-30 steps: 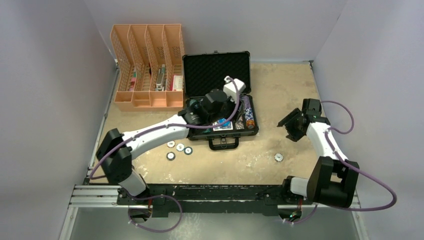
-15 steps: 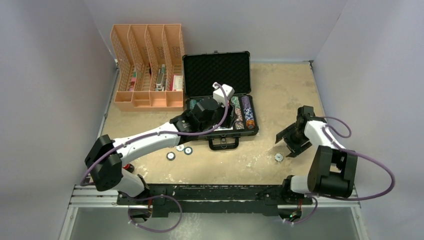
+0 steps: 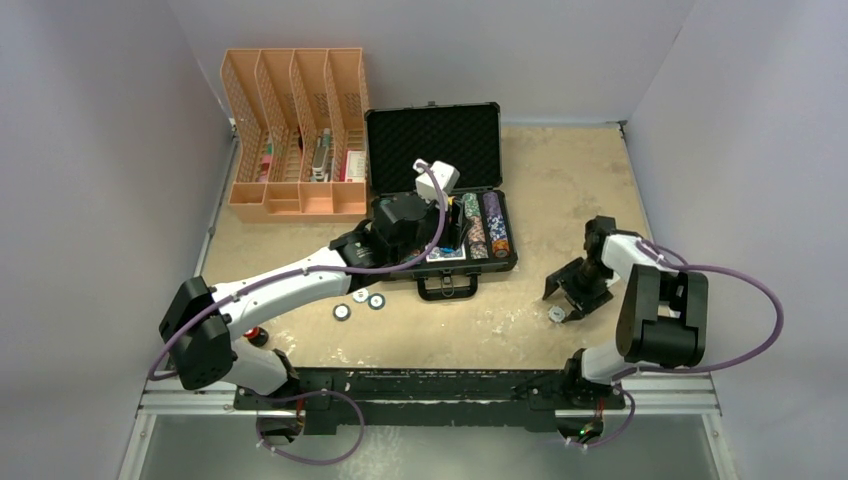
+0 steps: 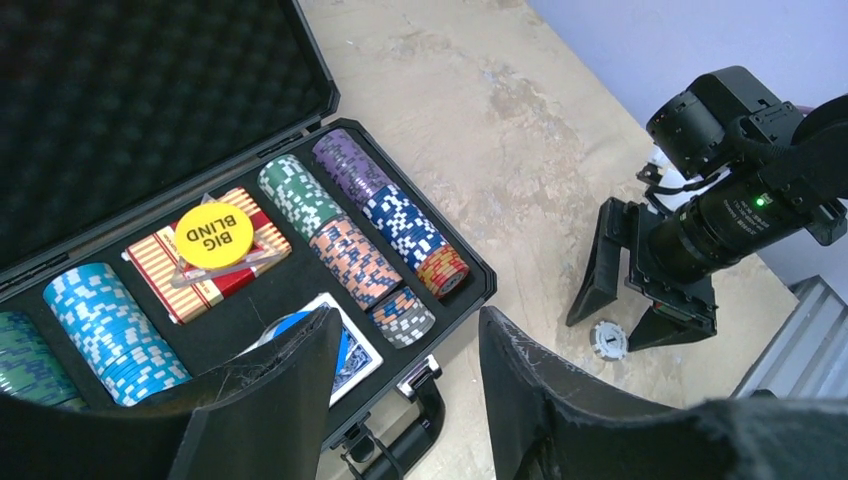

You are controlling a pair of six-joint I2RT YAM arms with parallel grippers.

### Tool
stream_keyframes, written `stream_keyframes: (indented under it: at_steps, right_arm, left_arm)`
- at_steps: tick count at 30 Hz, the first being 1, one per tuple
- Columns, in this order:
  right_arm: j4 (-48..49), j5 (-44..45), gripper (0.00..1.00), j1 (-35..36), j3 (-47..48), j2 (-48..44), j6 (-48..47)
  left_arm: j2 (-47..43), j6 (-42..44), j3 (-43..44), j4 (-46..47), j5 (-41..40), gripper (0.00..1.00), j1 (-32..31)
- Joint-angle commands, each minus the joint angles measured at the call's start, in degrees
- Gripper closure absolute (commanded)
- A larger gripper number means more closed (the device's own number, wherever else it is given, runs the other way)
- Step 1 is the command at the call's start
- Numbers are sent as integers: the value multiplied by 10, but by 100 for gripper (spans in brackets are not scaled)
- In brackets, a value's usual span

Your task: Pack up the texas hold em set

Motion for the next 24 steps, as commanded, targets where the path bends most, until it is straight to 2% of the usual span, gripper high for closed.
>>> stream_keyframes:
  at_steps: [1, 6, 8, 13, 19, 24]
  right_arm:
    - [23, -26, 36, 21, -22, 32, 0]
    - [84, -74, 74, 44, -31, 21, -18]
    - [100, -81, 81, 48, -29, 16, -25]
    - [120, -91, 85, 52, -16, -4, -40]
    - [123, -89, 85, 52, -1, -57, -50]
    - [132, -110, 85, 52, 3, -104, -60]
  left_arm:
    - [-12, 5, 0, 34, -15, 47, 2]
    - [11, -13, 10, 27, -18, 46, 6]
    - [22, -25, 16, 21, -17, 46, 7]
    - [49, -71, 33, 14, -13, 40, 9]
    - [82, -118, 37, 16, 24, 37, 9]
    - [104, -155, 12, 69, 78, 35, 9]
